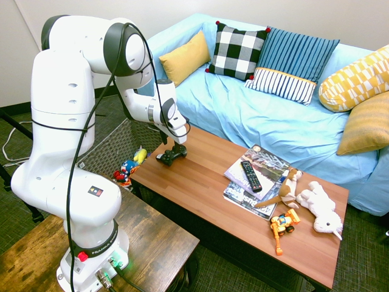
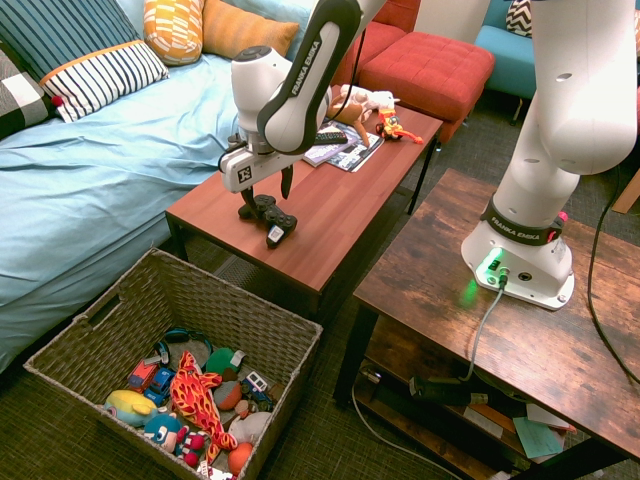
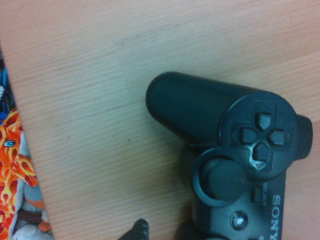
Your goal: Put the gamepad in the basket
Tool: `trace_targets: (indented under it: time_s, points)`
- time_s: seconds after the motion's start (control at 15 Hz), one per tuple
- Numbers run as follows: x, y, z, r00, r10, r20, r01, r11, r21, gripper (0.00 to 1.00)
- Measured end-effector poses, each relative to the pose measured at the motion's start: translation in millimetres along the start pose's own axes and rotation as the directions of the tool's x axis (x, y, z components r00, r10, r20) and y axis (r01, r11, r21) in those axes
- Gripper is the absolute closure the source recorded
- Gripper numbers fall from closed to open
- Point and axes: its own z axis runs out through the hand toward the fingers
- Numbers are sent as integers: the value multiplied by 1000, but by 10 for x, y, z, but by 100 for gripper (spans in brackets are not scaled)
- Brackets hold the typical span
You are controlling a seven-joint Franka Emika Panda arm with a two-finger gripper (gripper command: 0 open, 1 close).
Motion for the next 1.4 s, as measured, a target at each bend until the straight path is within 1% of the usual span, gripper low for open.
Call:
trace_targets:
  time_s: [0.33,0.4,0.73,1.2,1.4]
  points:
    - [94,-77,428,999,33,5,-33,999,-34,0]
    - [94,-100,465,999,40,9,-40,999,-28,100]
    - [109,-155,463,997,74,31,-74,997,-13,100]
    - [249,-118,479,994,81,71,-81,997,-2,100]
    - [291,-129,420,994,74,79,-75,997,13,100]
